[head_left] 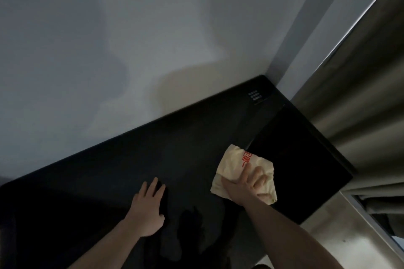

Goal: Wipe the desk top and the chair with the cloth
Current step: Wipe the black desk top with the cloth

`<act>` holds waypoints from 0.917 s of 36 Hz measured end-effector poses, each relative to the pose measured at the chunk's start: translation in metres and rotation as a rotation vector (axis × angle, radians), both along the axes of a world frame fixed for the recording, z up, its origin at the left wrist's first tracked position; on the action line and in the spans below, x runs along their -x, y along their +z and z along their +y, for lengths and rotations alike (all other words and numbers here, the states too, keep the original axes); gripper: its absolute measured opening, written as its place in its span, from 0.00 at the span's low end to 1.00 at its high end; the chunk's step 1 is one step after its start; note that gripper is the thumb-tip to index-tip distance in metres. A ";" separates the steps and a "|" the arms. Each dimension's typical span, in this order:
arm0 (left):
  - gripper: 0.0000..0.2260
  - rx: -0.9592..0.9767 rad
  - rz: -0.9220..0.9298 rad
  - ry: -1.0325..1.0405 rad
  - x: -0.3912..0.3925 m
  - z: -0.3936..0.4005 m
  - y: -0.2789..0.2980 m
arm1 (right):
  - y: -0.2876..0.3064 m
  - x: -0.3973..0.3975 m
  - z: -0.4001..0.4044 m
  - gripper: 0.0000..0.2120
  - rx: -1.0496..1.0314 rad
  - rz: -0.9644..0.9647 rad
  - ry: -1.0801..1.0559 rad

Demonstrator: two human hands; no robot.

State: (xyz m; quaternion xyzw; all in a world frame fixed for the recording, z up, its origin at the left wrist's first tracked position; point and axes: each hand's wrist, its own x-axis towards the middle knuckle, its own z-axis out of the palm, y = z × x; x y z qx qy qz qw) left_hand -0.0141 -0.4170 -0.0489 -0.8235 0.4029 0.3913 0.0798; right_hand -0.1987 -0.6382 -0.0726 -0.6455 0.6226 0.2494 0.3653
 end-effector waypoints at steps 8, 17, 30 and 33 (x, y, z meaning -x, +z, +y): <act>0.42 -0.035 0.008 0.008 0.018 -0.097 -0.017 | -0.002 0.028 -0.126 0.55 0.063 0.039 -0.035; 0.49 -0.077 0.032 0.029 0.029 -0.159 -0.032 | -0.008 0.044 -0.238 0.55 0.148 0.089 -0.085; 0.53 -0.078 0.007 0.007 0.032 -0.157 -0.042 | -0.007 0.049 -0.285 0.52 0.230 0.082 -0.092; 0.54 -0.076 0.006 0.001 0.031 -0.156 -0.041 | -0.001 0.057 -0.270 0.51 0.210 0.079 -0.059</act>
